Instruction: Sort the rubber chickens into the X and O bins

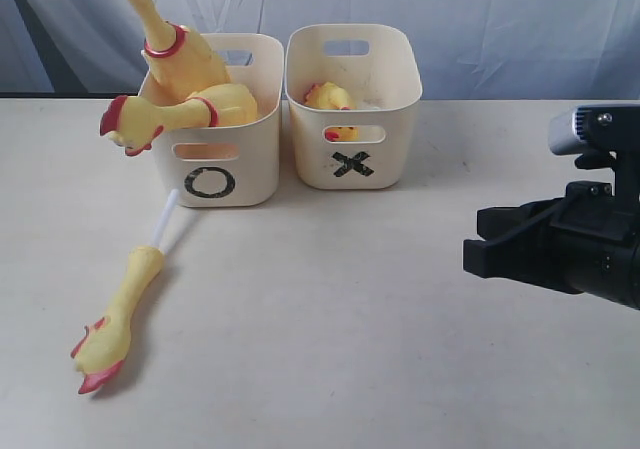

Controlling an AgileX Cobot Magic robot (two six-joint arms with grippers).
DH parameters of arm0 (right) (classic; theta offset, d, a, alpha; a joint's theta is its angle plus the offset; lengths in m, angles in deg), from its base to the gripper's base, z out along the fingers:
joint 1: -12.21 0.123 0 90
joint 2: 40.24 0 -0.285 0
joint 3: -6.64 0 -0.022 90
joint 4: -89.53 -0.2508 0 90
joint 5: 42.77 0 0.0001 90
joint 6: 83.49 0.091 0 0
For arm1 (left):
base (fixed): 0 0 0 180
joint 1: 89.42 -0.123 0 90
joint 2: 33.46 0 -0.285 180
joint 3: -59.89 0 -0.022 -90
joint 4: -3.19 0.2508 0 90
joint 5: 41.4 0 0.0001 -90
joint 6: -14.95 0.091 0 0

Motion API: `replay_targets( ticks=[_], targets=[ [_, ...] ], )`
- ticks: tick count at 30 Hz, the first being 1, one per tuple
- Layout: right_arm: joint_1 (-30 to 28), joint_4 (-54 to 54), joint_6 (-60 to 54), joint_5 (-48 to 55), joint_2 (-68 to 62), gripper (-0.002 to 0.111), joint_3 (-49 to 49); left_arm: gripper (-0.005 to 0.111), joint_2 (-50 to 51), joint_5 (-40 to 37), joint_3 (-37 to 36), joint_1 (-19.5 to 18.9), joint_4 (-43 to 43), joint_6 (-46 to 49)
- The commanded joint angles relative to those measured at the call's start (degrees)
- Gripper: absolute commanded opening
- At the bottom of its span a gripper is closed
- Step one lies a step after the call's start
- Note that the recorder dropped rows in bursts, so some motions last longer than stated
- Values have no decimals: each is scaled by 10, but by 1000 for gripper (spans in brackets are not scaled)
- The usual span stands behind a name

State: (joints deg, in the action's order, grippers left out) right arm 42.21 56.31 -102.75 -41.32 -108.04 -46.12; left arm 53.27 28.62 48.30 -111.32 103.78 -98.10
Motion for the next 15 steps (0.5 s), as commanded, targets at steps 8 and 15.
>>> replay_targets(
  ticks=[8,15],
  targets=[
    [-3,1,-1,-4,4,-1,-2,55,-3,-1,-11,-3,-6,0],
    [-3,1,-1,-4,4,-1,-2,0,-4,-1,-37,-3,-6,4]
  ],
)
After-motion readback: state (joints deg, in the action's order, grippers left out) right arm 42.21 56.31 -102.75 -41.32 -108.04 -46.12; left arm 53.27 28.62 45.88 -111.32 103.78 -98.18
